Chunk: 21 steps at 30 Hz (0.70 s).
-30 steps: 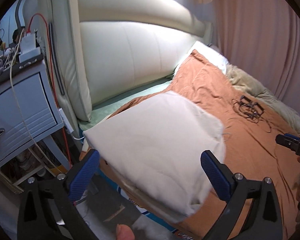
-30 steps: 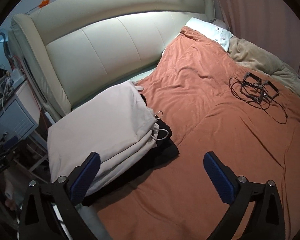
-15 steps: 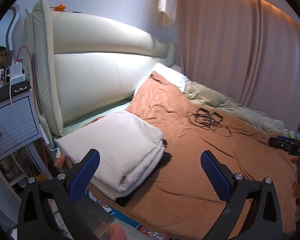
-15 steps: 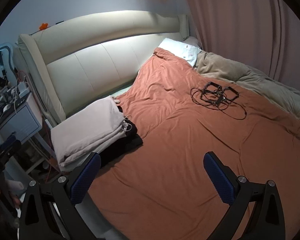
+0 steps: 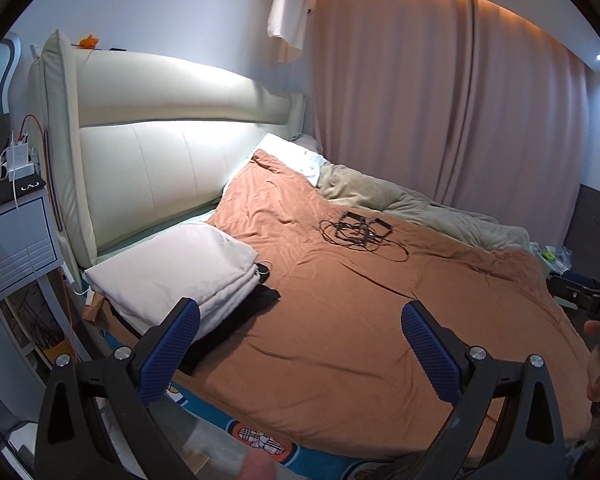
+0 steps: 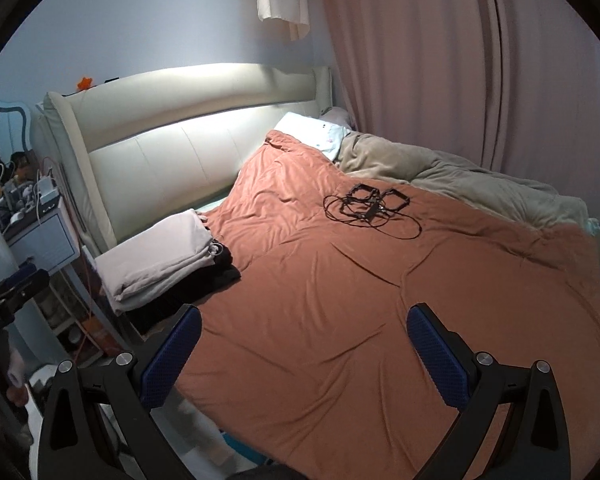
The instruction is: Fold large clothes
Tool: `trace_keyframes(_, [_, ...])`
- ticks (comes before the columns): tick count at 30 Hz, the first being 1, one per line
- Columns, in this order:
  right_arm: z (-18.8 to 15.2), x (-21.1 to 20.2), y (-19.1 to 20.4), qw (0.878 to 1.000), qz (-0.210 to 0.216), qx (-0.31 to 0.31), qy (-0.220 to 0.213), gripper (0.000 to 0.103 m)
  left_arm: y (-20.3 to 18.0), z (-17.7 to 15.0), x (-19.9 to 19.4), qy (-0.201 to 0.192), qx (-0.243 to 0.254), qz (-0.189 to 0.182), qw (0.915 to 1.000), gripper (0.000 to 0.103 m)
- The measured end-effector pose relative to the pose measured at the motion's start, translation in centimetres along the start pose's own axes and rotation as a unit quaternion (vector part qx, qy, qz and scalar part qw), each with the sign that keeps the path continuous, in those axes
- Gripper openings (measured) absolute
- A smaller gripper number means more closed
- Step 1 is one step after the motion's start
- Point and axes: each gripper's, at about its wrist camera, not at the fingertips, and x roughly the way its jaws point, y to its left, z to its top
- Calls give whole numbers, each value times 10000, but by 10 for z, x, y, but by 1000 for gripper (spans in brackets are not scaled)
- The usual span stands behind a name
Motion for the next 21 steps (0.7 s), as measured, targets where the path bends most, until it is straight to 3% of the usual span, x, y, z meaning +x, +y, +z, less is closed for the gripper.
trace_keyframes(8, [-38,-65,-21,9990,-208,247,-314,103,-33,-30,-46,-140,209,-303,9992,103])
trace_keyframes(21, [-101,-139,-5,9966,-506,209,-610,103,-48,-70,-113,-460,370,-522,9969,103])
